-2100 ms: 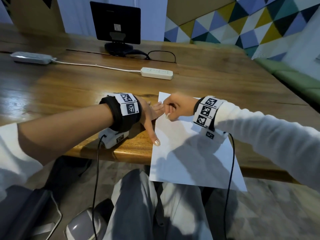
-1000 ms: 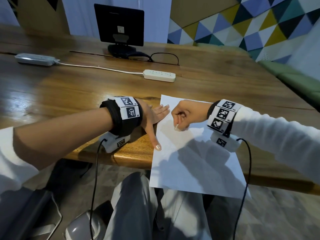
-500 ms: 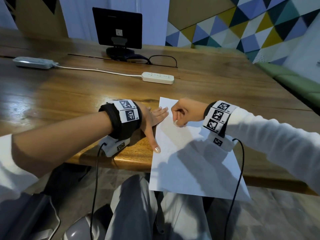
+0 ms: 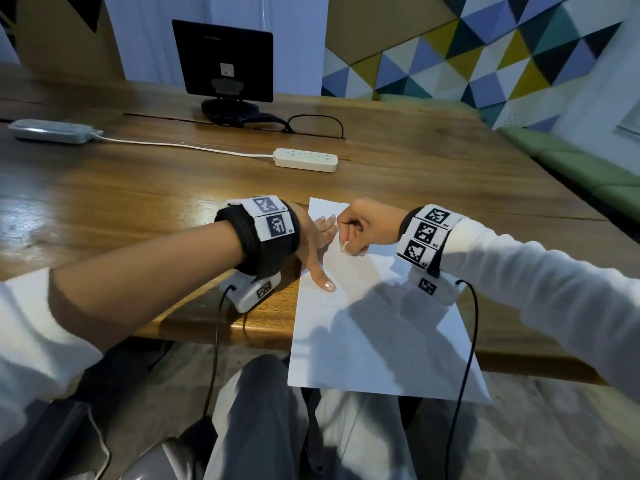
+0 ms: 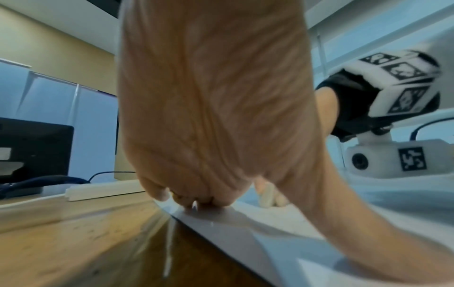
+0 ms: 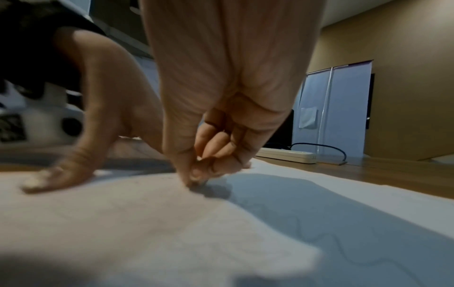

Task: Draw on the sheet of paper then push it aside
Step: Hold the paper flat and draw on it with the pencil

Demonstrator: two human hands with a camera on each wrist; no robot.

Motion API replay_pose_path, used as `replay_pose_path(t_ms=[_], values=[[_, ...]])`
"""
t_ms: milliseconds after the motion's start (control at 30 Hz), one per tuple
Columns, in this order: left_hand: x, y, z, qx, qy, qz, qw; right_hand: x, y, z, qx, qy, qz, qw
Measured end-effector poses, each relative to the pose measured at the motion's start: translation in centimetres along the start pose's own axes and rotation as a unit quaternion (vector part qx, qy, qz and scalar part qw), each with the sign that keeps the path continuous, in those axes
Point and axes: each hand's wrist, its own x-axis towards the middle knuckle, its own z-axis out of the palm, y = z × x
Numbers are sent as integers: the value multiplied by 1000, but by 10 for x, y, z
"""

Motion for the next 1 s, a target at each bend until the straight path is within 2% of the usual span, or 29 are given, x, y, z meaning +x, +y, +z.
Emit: replay_pose_path(t_ms=[167,300,333,467,500,633,667,800,1000], values=[[6,0,-3,-14,-14,-9,1000,-9,-5,1,15,-82,-18,996],[7,-2,-1,-14,-11,-11,1000,1,-2,-5,-25,-3,-2,1000],[7,-3,0,-13,-11,-11,1000,0,-3,-3,-25,-2,0,1000],[7,-6,2,-13,-11,-6,1000,-17,-4,5,36,-103,-15,994],[7,-7,2,-11,-12,-4,1000,-17,-3,3,35,-100,-16,994],[6,-4,0,-7,-16,-4,1000,-2,1,-6,-29,7,-2,1000],[6,-4,-1,-7,-14,-6,1000,-2,0,-6,-32,5,1,999],[6,-4,1,0,-12,-7,1000,-14,-2,-3,-15,-92,-10,996],[6,-4,1,3,-10,-7,1000,-6,1,-7,-42,-13,-13,999]])
